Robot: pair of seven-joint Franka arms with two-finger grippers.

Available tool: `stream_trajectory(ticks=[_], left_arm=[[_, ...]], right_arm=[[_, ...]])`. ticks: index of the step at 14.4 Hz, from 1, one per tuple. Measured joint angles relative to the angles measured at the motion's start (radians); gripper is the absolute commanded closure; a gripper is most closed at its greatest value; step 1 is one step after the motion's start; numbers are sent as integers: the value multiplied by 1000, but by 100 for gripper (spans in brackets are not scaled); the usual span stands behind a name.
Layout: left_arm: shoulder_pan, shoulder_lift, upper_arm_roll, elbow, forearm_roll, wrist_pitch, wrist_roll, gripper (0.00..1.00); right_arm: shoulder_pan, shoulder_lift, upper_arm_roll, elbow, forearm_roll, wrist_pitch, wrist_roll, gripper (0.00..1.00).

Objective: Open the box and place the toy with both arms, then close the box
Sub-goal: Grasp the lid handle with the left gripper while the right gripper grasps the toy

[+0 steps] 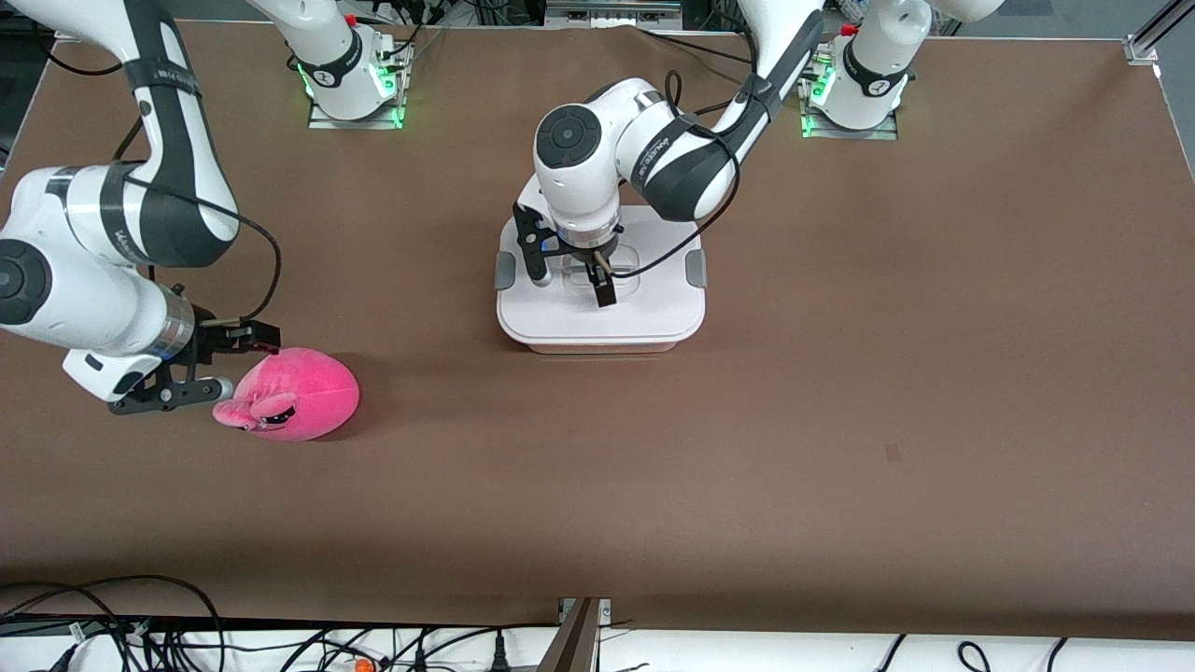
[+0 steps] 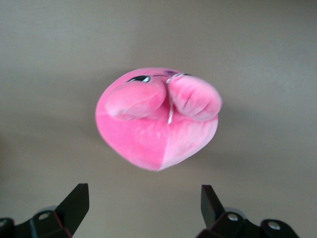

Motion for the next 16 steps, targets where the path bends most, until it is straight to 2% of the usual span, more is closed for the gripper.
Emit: stream_trajectory(ticks=[2, 5, 6, 7, 8, 9, 10, 12, 14, 16], left_arm=[[-1, 0, 0, 0, 0, -8, 0, 26], [-1, -7, 1, 2, 0, -38, 3, 36], [-1, -12, 2, 2, 0, -49, 3, 43], [-1, -17, 2, 2, 0, -56, 4, 46], [-1, -21, 3, 2, 1, -61, 5, 59], [-1, -24, 3, 2, 5, -65, 6, 100], [-1, -26, 3, 2, 11, -68, 6, 100], [-1, -27, 3, 2, 13, -68, 6, 100], [-2, -27, 2, 2, 14, -72, 8, 100], [-5, -29, 1, 2, 14, -78, 14, 100]], right_arm=[[-13, 27, -2, -12, 1, 56, -19, 0], [-25, 69, -2, -28, 46, 115, -30, 0], [-27, 84, -2, -29, 55, 133, -31, 0], [-27, 97, -2, -29, 58, 150, -33, 2], [-27, 110, -2, -30, 59, 163, -36, 5], [-27, 119, -2, -30, 59, 170, -38, 13], [-27, 126, -2, -30, 59, 174, -40, 26], [-27, 131, -2, -30, 59, 178, -44, 66], [-27, 131, -2, -29, 59, 178, -58, 98], [-27, 131, -2, -28, 59, 178, -80, 100]])
